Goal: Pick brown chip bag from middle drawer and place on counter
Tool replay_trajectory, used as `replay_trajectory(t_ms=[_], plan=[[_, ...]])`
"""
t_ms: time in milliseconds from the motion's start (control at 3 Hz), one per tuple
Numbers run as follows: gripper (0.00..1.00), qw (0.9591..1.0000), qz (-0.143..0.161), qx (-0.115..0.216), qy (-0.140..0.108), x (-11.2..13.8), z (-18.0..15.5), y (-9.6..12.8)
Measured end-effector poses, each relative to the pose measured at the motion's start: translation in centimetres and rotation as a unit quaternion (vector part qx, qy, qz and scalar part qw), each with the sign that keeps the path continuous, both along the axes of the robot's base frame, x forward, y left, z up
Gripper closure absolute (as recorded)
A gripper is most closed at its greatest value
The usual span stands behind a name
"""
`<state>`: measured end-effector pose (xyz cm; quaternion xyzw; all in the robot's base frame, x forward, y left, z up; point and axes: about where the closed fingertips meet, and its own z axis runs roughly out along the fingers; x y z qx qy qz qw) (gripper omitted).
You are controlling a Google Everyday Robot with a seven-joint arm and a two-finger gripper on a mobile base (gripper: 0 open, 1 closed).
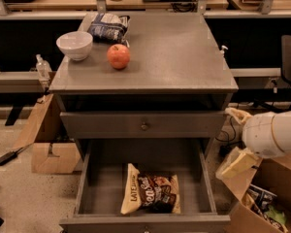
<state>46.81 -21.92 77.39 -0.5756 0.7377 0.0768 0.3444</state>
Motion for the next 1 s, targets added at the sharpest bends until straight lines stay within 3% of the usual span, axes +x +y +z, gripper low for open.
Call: replay_trajectory(t_ms=[333, 667, 1000], plan=[[0.00, 0.9996, -0.015, -0.001, -0.024, 1.4, -0.2, -0.5], [0.00, 0.9996, -0.015, -0.001, -0.024, 1.4, -0.2, -0.5], [0.00, 0.9999, -0.009, 0.002, -0.015, 1.5, -2.5, 0.6]])
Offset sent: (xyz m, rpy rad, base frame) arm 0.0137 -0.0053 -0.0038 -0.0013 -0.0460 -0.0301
